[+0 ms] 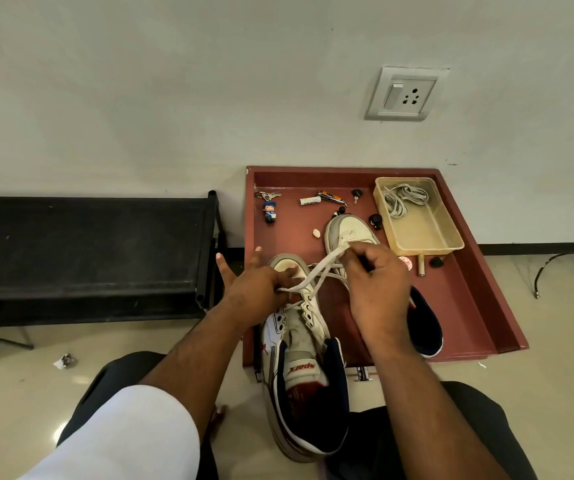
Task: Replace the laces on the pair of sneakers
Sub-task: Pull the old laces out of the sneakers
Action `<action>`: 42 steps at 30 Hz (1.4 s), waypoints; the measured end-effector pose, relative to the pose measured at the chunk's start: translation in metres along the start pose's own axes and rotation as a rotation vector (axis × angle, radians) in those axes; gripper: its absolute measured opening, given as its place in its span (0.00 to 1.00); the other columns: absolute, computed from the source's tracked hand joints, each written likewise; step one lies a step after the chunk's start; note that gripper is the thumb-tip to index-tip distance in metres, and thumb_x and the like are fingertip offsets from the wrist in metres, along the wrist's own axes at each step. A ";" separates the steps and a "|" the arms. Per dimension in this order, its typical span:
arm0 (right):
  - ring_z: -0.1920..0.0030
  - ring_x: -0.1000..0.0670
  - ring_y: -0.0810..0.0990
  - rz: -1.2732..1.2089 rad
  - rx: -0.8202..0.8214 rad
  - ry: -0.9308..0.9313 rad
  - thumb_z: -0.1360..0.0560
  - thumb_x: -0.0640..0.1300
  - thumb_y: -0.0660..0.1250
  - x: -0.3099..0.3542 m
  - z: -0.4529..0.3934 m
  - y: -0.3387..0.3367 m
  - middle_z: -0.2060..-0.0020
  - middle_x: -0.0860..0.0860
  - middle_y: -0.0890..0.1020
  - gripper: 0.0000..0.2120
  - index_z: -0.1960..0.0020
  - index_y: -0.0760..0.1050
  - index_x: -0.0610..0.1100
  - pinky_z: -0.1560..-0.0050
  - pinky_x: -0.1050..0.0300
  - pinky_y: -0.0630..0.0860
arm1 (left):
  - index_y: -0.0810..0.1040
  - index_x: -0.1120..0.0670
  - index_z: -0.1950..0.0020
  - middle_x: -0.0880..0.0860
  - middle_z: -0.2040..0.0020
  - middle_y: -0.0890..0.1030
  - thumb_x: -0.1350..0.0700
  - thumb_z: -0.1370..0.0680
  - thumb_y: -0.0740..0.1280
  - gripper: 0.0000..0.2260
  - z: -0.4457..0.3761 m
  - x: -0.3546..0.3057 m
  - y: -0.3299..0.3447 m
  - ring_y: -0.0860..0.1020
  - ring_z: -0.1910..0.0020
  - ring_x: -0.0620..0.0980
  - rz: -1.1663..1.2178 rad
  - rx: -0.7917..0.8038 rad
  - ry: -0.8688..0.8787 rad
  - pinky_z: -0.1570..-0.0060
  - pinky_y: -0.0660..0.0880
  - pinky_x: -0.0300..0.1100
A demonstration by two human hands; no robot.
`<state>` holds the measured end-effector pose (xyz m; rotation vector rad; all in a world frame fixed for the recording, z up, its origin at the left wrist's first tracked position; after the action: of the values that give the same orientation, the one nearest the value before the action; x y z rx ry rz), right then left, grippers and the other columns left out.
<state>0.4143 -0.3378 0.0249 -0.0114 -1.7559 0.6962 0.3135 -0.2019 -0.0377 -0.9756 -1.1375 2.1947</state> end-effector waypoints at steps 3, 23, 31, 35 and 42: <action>0.64 0.58 0.79 0.137 0.306 0.231 0.26 0.41 0.72 -0.028 0.010 0.024 0.63 0.56 0.82 0.05 0.51 0.82 0.43 0.62 0.64 0.74 | 0.73 0.34 0.33 0.50 0.23 0.65 0.41 0.21 0.64 0.16 -0.001 0.001 0.001 0.39 0.21 0.49 0.009 -0.008 0.004 0.37 0.25 0.68; 0.41 0.52 0.72 0.492 0.165 -0.119 0.25 0.43 0.71 0.002 0.004 0.000 0.38 0.47 0.70 0.27 0.28 0.68 0.47 0.36 0.54 0.71 | 0.71 0.37 0.30 0.48 0.21 0.59 0.44 0.20 0.65 0.18 -0.002 0.003 0.001 0.37 0.21 0.50 0.061 -0.019 0.000 0.37 0.22 0.66; 0.53 0.46 0.82 0.656 0.565 0.049 0.22 0.43 0.64 -0.030 0.010 0.029 0.56 0.49 0.83 0.06 0.50 0.80 0.46 0.54 0.57 0.75 | 0.71 0.38 0.29 0.49 0.20 0.55 0.43 0.21 0.65 0.19 -0.004 0.004 0.002 0.37 0.21 0.48 0.050 -0.012 -0.013 0.37 0.24 0.68; 0.50 0.43 0.80 0.808 0.650 -0.043 0.22 0.39 0.60 -0.019 0.013 0.032 0.53 0.46 0.81 0.07 0.47 0.76 0.42 0.52 0.54 0.74 | 0.70 0.35 0.29 0.46 0.19 0.53 0.43 0.22 0.66 0.20 -0.005 0.007 0.007 0.35 0.22 0.46 0.079 -0.004 -0.027 0.38 0.24 0.70; 0.54 0.45 0.78 0.965 0.522 0.004 0.23 0.37 0.61 0.008 0.000 -0.027 0.58 0.47 0.78 0.08 0.46 0.76 0.41 0.54 0.56 0.70 | 0.74 0.38 0.32 0.45 0.23 0.64 0.47 0.21 0.67 0.18 0.000 0.003 0.003 0.38 0.21 0.48 0.144 -0.028 -0.017 0.38 0.25 0.70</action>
<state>0.4210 -0.3567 0.0443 -0.5269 -1.4532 1.8267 0.3115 -0.2019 -0.0410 -1.0835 -1.1407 2.3097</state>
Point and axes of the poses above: each hand's wrist, its own z-axis away from the middle knuckle, its own y-axis out of the palm, x = y × z, the point moved 2 cm from there along -z, towards the middle knuckle
